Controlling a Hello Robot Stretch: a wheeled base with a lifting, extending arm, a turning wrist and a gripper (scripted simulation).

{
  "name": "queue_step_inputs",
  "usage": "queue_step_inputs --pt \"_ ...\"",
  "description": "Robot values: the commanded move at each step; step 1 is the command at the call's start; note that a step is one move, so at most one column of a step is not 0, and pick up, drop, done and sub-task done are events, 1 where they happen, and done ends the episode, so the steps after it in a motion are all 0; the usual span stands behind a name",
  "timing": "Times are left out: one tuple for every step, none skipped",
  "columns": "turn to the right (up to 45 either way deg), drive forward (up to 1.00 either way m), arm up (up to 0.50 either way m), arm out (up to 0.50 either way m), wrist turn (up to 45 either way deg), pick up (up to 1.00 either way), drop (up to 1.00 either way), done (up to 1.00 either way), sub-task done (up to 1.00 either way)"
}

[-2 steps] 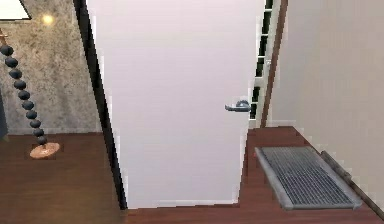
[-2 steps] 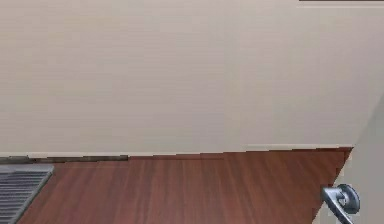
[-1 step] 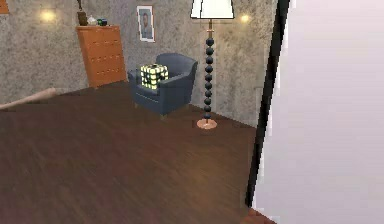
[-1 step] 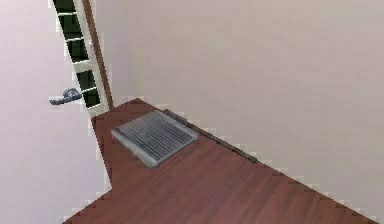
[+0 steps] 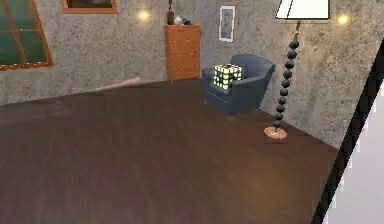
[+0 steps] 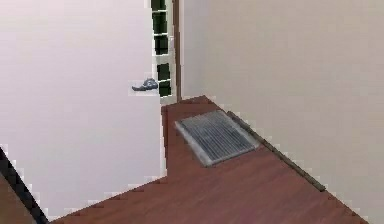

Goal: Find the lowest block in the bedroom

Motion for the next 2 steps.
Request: queue_step_inputs --pt "0.0 0.65 0.0 0.0 0.0 0.0 0.0 0.0 0.0" --pt "-45.0 0.0 0.0 0.0 0.0 0.0 0.0 0.0 0.0"
